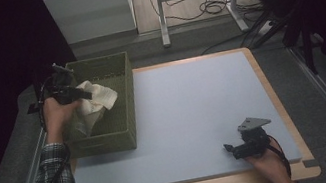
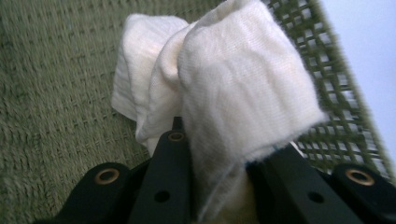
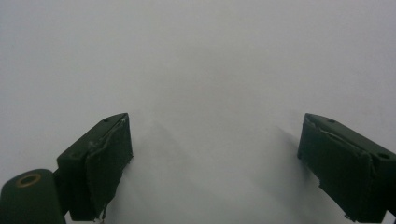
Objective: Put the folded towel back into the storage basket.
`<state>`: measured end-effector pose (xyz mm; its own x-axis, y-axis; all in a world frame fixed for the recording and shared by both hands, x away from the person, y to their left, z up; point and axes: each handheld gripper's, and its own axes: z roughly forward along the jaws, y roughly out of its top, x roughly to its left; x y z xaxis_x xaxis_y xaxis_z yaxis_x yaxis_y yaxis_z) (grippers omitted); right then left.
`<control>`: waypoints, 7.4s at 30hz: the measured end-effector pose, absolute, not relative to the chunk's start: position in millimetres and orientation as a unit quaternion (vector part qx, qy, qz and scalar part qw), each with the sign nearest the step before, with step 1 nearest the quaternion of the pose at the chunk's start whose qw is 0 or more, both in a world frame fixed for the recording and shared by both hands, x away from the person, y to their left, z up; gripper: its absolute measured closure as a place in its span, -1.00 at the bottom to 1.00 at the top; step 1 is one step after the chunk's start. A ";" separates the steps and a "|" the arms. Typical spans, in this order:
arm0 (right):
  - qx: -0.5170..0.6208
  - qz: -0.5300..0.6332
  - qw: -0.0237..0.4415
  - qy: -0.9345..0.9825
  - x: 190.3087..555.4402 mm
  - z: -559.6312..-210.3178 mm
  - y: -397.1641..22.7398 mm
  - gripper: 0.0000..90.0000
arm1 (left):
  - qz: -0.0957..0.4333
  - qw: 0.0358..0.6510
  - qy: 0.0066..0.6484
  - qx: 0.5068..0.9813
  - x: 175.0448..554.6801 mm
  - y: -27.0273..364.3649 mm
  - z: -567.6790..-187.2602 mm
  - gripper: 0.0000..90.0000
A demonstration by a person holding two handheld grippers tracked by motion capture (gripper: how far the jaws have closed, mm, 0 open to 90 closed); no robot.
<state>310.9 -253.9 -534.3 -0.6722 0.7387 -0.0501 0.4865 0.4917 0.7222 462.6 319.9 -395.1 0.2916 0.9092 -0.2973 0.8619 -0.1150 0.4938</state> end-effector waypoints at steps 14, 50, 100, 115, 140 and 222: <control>0.363 0.350 0.180 0.845 310.9 -534.3 -253.8 -0.77 | 0.066 0.308 0.565 0.763 446.1 306.3 -342.2 0.83; 0.364 0.351 0.178 0.844 310.8 -534.2 -253.6 -0.77 | 0.099 0.363 0.446 0.812 434.2 193.2 -237.2 0.82; 0.362 0.350 0.179 0.845 310.9 -534.3 -253.9 -0.78 | 0.026 0.308 0.329 0.892 430.1 18.0 -482.2 0.41; 0.369 0.347 0.167 0.846 316.1 -529.5 -252.7 -0.70 | 0.051 0.332 0.328 0.883 400.1 42.0 -485.6 -0.72; 0.266 0.370 0.086 0.886 372.6 -515.4 -182.1 0.17 | 0.068 0.343 0.384 0.855 342.9 90.3 -508.5 0.01; 0.379 0.352 0.170 0.839 371.4 -472.4 -301.4 0.55 | 0.189 0.273 0.431 0.839 420.6 59.9 -488.9 0.25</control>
<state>371.4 -301.4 -472.4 -0.6553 0.7552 -0.0197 0.5154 0.4660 0.7192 420.6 59.9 -488.9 0.5577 0.8261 0.0808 0.6199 -0.4792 0.6214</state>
